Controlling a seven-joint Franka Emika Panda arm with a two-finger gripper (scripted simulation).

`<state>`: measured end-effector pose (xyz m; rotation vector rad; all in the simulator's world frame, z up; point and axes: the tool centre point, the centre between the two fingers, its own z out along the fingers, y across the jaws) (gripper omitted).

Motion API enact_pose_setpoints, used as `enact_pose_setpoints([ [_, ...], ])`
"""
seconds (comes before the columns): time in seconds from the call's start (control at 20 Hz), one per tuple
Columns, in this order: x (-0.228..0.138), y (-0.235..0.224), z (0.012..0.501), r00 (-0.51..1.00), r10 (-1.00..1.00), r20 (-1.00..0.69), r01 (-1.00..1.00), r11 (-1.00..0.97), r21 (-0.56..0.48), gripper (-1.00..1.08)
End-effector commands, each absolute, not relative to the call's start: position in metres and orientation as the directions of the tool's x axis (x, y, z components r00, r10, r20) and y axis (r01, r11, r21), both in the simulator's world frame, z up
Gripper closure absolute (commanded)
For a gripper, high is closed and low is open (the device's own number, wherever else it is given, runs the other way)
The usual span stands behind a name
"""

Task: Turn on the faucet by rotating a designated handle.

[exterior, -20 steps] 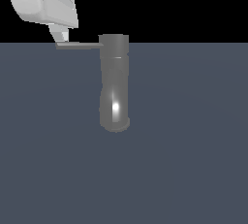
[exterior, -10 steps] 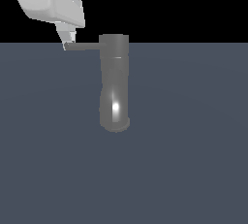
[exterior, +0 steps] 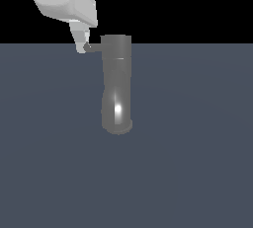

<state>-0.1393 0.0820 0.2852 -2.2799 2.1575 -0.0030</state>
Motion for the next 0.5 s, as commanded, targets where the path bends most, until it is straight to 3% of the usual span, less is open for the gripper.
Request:
enact_pose_setpoints([
  [0.0, -0.147, 0.070, 0.285, 0.047, -0.999, 0.000, -0.999, -0.047, -0.001, 1.08],
  [0.45, -0.146, 0.042, 0.285, 0.052, -0.999, 0.000, -0.999, -0.052, -0.002, 1.08],
])
